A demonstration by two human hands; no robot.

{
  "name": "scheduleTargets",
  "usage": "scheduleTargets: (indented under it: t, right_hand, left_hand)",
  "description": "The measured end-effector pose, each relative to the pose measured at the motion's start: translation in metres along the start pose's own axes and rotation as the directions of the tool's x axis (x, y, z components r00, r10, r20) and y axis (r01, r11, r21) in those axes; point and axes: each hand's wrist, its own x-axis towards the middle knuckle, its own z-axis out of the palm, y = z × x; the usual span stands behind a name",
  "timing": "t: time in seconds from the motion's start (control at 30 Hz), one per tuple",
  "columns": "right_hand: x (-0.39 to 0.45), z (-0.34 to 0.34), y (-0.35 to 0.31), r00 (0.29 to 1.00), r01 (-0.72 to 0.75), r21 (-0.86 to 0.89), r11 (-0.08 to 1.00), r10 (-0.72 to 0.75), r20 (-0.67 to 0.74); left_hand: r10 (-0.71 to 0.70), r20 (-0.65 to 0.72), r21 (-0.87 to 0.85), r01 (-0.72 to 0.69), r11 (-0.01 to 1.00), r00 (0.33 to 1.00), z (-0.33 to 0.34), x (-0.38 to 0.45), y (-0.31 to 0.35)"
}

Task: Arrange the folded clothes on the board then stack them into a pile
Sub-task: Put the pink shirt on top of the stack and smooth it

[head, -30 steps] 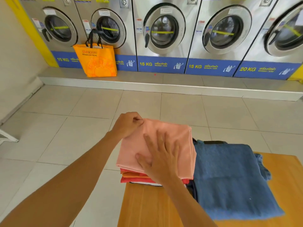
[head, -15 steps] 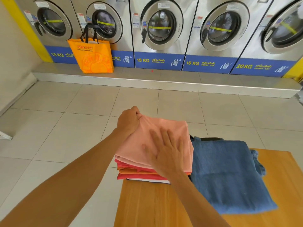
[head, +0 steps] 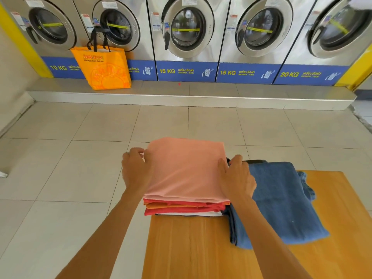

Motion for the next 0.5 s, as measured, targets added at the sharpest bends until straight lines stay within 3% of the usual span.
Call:
scheduleTargets:
  t: [0.07,0.13,0.2,0.33,0.4,0.43,0.5]
  right_hand:
    - [-0.01,-0.007,0.005,0.987,-0.063,-0.033,0.997,0.067,0.148]
    - [-0.024,-0.01,0.018,0.977,-0.081,-0.011,0.997,0.081,0.196]
    - [-0.037,-0.011,0.032,0.973,-0.079,0.09,0.993,0.057,0.224]
    - [-0.041,-0.013,0.048,0.944,-0.167,0.379,0.91,0.037,0.327]
    - [-0.039,-0.02,0.052,0.934,-0.18,0.44,0.88,0.012,0.358]
    - [-0.038,-0.023,0.054,0.939,-0.141,0.43,0.892,-0.017,0.342]
    - [-0.038,-0.028,0.058,0.95,-0.041,0.353,0.935,-0.073,0.303]
  left_hand:
    - [-0.092,0.178,0.058,0.083,0.995,0.98,-0.009,0.003,-0.003]
    - [-0.174,0.361,0.174,0.117,0.978,0.916,-0.014,-0.003,-0.01]
    - [-0.219,0.454,0.182,0.151,0.972,0.863,-0.02,-0.015,-0.016]
    - [-0.224,0.553,-0.018,0.28,0.96,0.802,-0.037,-0.038,-0.018]
    - [-0.212,0.599,-0.136,0.358,0.924,0.772,-0.043,-0.044,-0.021]
    - [-0.204,0.591,-0.153,0.357,0.921,0.781,-0.045,-0.046,-0.022]
    - [-0.203,0.458,-0.108,0.281,0.953,0.865,-0.047,-0.052,-0.03]
